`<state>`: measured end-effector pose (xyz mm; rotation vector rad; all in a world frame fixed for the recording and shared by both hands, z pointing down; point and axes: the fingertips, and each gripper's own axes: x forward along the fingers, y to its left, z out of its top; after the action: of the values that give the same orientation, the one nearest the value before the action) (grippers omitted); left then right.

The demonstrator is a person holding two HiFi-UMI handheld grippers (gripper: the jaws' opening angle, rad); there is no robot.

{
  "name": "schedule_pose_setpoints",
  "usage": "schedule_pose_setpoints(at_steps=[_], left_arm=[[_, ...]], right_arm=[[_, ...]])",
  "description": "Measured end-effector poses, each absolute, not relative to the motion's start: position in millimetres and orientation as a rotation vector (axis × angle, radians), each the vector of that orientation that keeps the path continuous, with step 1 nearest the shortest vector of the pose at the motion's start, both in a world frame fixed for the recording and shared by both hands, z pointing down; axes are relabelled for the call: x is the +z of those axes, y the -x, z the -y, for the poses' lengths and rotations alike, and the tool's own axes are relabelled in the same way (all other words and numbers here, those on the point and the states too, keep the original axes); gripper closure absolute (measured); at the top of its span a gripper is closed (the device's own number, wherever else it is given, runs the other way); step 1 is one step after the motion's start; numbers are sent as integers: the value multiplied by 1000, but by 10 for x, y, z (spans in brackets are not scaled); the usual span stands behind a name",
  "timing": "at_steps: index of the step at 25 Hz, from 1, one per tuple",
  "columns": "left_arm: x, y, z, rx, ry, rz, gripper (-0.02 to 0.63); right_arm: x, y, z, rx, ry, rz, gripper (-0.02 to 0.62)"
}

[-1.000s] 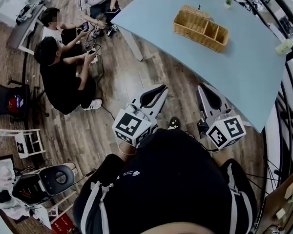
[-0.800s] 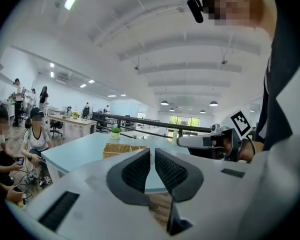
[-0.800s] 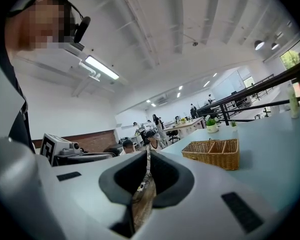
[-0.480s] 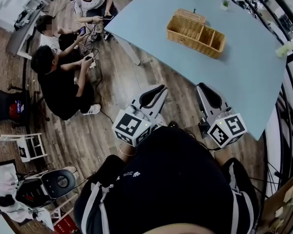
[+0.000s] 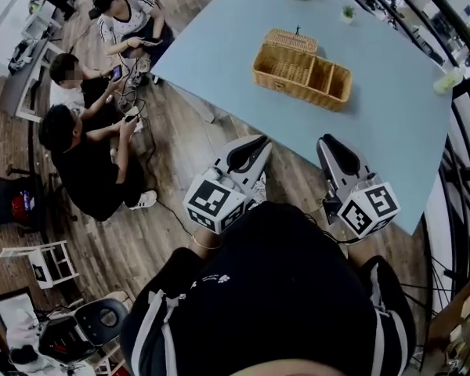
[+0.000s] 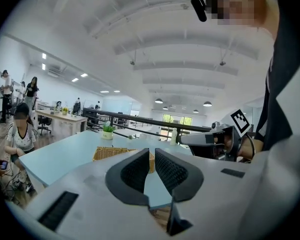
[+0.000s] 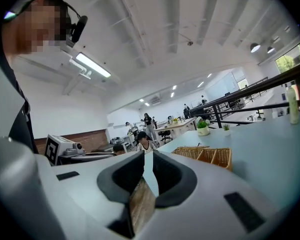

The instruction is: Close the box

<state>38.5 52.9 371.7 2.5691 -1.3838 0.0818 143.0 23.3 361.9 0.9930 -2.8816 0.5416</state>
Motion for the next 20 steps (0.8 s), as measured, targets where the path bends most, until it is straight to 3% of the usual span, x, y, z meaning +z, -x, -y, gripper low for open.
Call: schedule_pose_setpoints(at_steps=[20], left_arm=[[3741,26,1212,134,-2664,1146,578]], right_arm=[[3601,-1238,1221,566,-1270,2740,523]])
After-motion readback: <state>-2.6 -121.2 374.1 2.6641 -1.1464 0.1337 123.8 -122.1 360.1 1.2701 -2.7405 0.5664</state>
